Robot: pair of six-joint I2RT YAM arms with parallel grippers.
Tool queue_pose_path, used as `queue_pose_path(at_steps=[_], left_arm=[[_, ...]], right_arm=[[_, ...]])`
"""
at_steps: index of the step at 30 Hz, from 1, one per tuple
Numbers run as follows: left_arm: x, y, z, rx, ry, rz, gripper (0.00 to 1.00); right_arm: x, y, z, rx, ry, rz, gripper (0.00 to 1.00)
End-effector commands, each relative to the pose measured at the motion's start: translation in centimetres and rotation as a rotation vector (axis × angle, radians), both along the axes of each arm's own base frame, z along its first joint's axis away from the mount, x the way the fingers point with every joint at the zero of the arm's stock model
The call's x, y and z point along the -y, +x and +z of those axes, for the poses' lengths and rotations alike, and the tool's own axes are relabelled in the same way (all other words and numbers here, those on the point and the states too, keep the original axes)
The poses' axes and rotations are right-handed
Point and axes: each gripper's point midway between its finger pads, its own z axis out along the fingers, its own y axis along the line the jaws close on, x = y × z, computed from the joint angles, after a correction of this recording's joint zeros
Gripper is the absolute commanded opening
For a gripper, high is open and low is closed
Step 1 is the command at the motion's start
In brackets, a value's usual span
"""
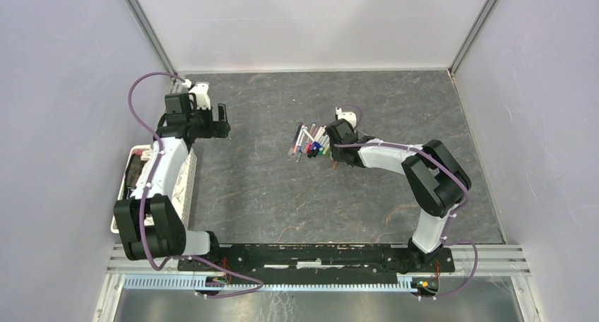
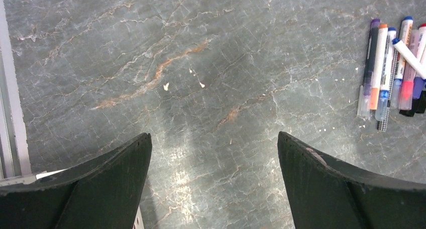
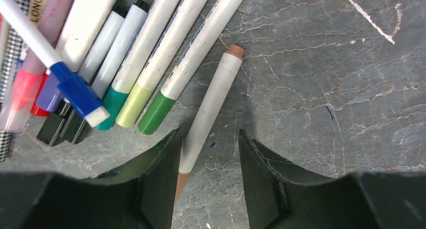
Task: Open the pen caps
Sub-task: Pick up the pen from the center of the board.
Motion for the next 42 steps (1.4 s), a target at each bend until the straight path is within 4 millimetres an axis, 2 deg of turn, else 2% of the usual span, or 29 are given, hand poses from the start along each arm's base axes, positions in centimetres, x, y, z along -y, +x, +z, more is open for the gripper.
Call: queue_pose_path(at_steps=[1,5,12,18,22,24,29,33,34,38,40,42], left_arm=[[0.5,-0.4,2.6,0.060,0.036,-0.091,1.00],[1.0,-1.3,2.5,0.039,0.041,-0.139,1.00],[2.0,-2.8,2.6,0.030,0.048,-0.235,1.00],[4.5,-5.5,2.3,-0.001,0.060,-0.525,1.00],[5.2,-6.1,2.1,-0.029,0.053,-0.618,1.00],[5.9,-5.9,2.2,-0.039,0.008,-0.631,1.00],[8.8,-5.9,2.6,-0.017,-0.096,-0.681,1.00],[10.7,-5.2,4.2,0.037,-0.147,-0.647,1.00],[12.1,-5.2,5.0,0.055,-0.169,-0.663,1.00],[15.1,-4.9,8.1,0.105,-0.272,-0.641,1.00],[16.5,-5.1,8.9,0.128,-0.291,-0.648,1.00],[18.1,-5.9,8.6,0.126,-0.298,-0.667,1.00]], right_arm=[[-0.2,1.5,0.3,0.027,-0.004,-0.066,0.52],[-0.3,1.6,-0.4,0.011,-0.014,-0.073,0.50],[1.3,0.7,-1.1,0.006,-0.059,-0.101,0.38],[2.4,-0.3,-1.1,0.011,-0.070,-0.124,0.14],[2.7,-1.1,-0.5,0.019,-0.035,-0.142,0.02],[2.6,-1.4,0.2,0.030,0.001,-0.146,0.00],[1.1,-2.5,3.7,0.106,0.094,-0.133,0.00],[-2.1,-2.8,9.0,0.232,0.267,-0.099,0.00],[-3.1,-3.0,10.3,0.260,0.314,-0.090,0.00],[-7.1,-3.4,16.4,0.384,0.562,-0.063,0.00],[-8.7,-3.5,18.8,0.414,0.658,-0.061,0.00],[-10.2,-3.5,21.4,0.441,0.743,-0.057,0.00]])
